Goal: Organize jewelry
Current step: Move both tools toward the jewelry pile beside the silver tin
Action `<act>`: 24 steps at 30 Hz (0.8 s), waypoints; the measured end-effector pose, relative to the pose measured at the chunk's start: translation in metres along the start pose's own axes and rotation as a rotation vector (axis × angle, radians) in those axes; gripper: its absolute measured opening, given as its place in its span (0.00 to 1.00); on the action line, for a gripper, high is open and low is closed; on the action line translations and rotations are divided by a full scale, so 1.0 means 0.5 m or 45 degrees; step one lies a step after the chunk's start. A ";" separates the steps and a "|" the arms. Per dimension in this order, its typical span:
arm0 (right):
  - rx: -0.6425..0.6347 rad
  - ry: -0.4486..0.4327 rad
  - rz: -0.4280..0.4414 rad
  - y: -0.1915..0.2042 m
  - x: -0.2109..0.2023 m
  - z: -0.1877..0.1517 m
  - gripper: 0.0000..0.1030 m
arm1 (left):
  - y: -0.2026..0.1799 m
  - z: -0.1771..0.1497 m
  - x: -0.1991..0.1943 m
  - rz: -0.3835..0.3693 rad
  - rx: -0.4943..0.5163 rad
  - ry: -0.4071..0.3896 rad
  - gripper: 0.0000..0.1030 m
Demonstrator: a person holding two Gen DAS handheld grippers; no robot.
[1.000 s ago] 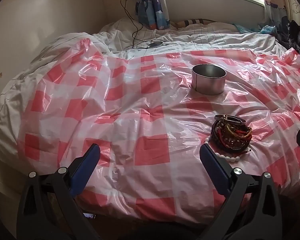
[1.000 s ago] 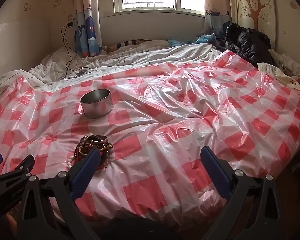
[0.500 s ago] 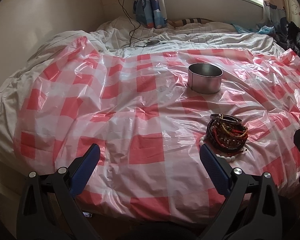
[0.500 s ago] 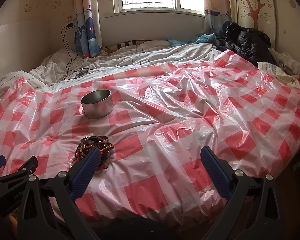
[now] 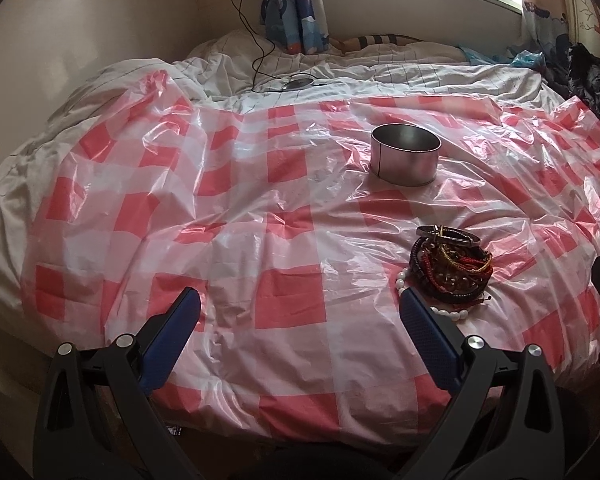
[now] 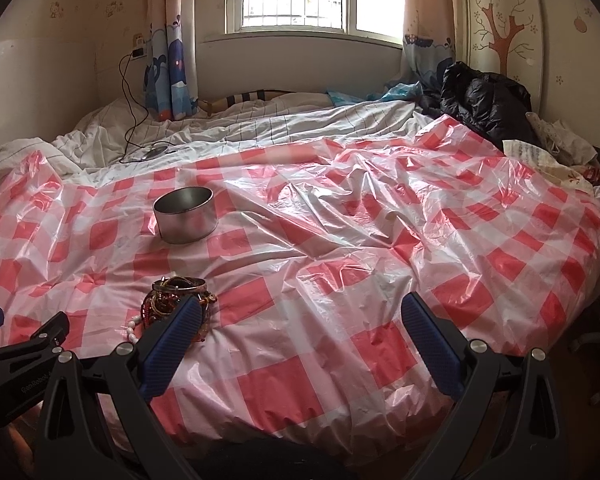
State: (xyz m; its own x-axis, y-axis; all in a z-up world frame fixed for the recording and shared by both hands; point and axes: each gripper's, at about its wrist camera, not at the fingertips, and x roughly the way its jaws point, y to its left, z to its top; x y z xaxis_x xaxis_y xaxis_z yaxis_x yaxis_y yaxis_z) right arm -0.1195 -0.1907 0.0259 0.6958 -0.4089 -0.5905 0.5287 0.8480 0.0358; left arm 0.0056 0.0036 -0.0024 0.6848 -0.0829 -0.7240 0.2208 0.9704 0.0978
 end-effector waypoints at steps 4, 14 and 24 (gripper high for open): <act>0.047 0.125 0.122 -0.020 0.031 0.005 0.93 | 0.054 0.014 0.042 -0.277 -0.109 0.144 0.93; -0.140 0.435 0.259 0.010 0.123 0.022 0.93 | 0.060 0.067 0.109 -0.243 0.019 0.330 0.93; -0.033 0.361 0.245 -0.009 0.137 0.043 0.93 | -0.035 0.062 0.090 -0.349 0.183 0.104 0.93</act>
State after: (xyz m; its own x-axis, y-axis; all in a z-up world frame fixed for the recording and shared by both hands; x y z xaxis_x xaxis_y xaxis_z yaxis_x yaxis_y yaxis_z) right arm -0.0638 -0.2300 0.0024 0.6169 -0.1336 -0.7756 0.3856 0.9104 0.1498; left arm 0.0543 -0.0243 -0.0155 0.5294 -0.3129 -0.7885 0.4895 0.8719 -0.0173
